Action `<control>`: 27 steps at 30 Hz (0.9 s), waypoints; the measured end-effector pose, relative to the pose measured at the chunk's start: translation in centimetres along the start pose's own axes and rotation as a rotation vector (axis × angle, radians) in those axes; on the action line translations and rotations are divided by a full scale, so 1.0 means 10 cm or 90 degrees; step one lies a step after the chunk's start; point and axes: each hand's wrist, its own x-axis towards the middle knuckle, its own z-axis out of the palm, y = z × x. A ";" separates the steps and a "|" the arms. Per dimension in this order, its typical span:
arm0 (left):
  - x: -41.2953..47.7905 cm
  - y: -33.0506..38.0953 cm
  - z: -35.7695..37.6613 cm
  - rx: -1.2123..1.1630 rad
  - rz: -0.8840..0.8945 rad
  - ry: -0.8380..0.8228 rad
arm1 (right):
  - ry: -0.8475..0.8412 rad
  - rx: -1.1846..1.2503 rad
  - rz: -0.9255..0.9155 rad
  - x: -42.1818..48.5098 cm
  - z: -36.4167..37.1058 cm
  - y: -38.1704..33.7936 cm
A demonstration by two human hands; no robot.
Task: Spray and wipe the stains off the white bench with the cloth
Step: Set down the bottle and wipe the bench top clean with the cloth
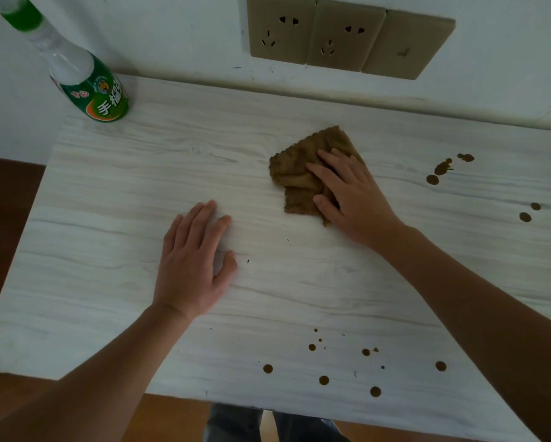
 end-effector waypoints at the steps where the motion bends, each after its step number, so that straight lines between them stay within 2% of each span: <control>1: 0.00 0.00 0.00 0.001 0.000 0.003 | -0.011 -0.009 -0.014 0.01 -0.02 0.04; 4: 0.00 0.00 0.01 0.004 0.004 0.010 | -0.008 -0.030 0.011 0.16 -0.07 0.14; 8: -0.01 0.00 0.01 0.002 0.002 0.009 | 0.043 -0.039 0.167 0.49 0.04 -0.09; 11: -0.01 0.01 0.01 -0.003 -0.001 0.005 | 0.061 -0.045 0.236 0.61 0.13 -0.33; 19: -0.01 0.00 0.01 -0.001 -0.002 0.002 | 0.079 -0.019 0.161 0.00 0.27 -0.68; 27: -0.04 0.03 -0.02 -0.031 -0.013 -0.005 | 0.039 0.001 0.201 -0.89 0.46 -1.30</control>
